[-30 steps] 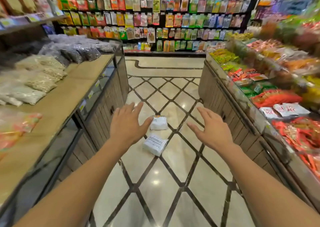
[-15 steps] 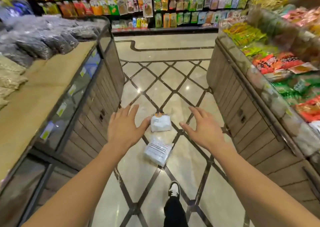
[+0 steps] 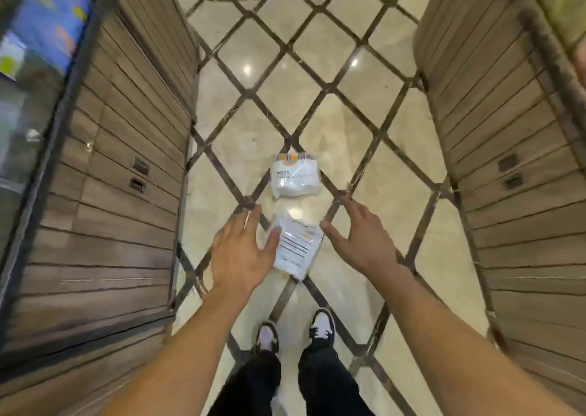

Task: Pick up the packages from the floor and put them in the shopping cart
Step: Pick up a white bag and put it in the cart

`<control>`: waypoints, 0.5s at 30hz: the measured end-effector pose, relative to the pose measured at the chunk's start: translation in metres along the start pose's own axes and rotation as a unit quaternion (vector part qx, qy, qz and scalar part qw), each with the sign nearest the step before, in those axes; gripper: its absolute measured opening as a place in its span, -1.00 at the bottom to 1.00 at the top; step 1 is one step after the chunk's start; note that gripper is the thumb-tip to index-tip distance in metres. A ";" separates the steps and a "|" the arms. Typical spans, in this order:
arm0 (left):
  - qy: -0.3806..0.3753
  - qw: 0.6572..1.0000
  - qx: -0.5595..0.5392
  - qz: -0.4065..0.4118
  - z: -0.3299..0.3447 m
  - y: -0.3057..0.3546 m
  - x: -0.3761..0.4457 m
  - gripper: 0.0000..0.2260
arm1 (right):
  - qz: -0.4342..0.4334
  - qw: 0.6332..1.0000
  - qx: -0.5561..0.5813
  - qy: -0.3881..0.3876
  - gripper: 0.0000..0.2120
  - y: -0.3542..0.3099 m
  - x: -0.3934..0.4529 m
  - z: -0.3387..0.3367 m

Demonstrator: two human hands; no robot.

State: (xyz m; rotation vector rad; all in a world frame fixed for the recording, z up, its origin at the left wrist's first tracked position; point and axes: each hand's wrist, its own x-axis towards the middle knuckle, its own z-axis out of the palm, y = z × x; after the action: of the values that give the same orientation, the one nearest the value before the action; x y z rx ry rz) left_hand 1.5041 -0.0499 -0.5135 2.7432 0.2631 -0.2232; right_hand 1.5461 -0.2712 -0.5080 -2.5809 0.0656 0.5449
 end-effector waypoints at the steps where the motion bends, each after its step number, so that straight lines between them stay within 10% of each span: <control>1: -0.011 1.000 -0.005 -0.005 0.025 -0.006 0.006 -0.30 | 0.017 1.000 0.006 -0.015 -0.27 0.008 0.014 0.024; 15: -0.140 0.985 0.096 0.033 0.367 -0.178 0.148 -0.29 | 0.175 0.980 0.035 -0.090 -0.21 0.149 0.178 0.375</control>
State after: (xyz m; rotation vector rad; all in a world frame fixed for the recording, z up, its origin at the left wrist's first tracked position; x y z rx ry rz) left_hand 1.5666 -0.0041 -0.9402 2.8560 0.0762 -0.6411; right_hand 1.5505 -0.2109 -0.9452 -2.4504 0.4763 0.8837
